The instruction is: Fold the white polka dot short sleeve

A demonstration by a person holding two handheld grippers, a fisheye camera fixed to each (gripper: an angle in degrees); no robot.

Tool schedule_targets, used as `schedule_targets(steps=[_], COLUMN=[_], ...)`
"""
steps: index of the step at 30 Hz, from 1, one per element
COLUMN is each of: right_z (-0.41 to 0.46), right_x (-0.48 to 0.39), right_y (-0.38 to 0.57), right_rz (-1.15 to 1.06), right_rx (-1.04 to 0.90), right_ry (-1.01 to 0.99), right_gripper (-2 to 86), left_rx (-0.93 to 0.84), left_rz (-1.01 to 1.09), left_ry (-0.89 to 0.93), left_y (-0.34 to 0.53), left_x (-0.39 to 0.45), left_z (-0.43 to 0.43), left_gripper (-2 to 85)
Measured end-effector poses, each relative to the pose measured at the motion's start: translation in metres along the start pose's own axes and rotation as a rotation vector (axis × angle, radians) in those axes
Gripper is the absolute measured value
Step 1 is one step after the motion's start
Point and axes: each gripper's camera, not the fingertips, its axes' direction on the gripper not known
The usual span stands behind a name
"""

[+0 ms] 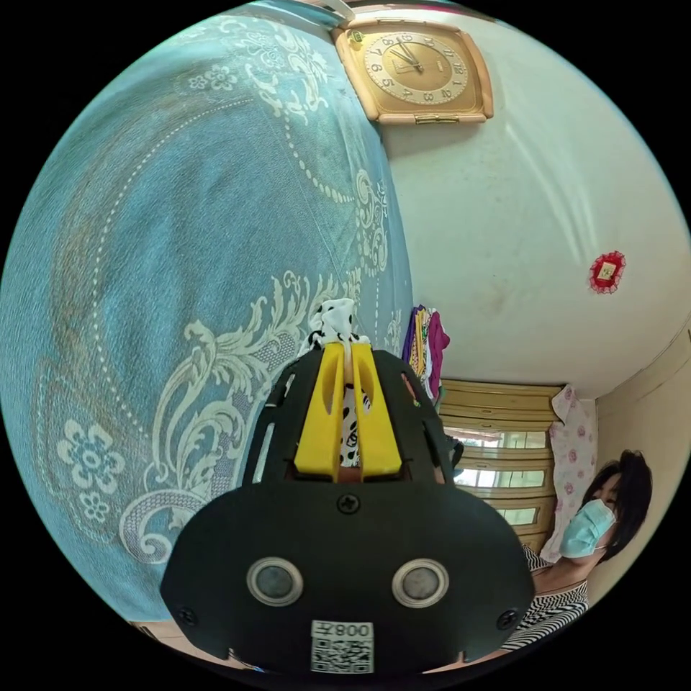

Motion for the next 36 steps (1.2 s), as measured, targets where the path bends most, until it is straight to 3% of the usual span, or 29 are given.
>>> schedule_targets(steps=[10, 22, 27, 31, 36], right_z=[0.023, 0.046, 0.054, 0.080, 0.180], right_x=[0.004, -0.001, -0.001, -0.040, -0.107], right_y=[-0.047, -0.051, -0.039, -0.023, 0.016], right_rz=[0.032, 0.031, 0.046, -0.089, -0.350], right_rx=[-0.020, 0.020, 0.103, 0.066, -0.062], right_ry=[-0.007, -0.140, -0.183, -0.018, 0.402], right_gripper=[1.3, 5.4, 7.3, 7.2, 7.0], left_rx=[-0.001, 0.091, 0.074, -0.058, -0.099], left_rz=[-0.032, -0.072, 0.034, 0.263, 0.553], left_ry=[0.032, 0.135, 0.124, -0.108, -0.500], left_y=[-0.045, -0.038, -0.018, 0.013, 0.052], left_x=[-0.002, -0.003, 0.018, 0.070, 0.124], left_z=[0.040, 0.059, 0.084, 0.137, 0.214], left_gripper=[4.4, 8.0, 7.0, 6.2, 7.1])
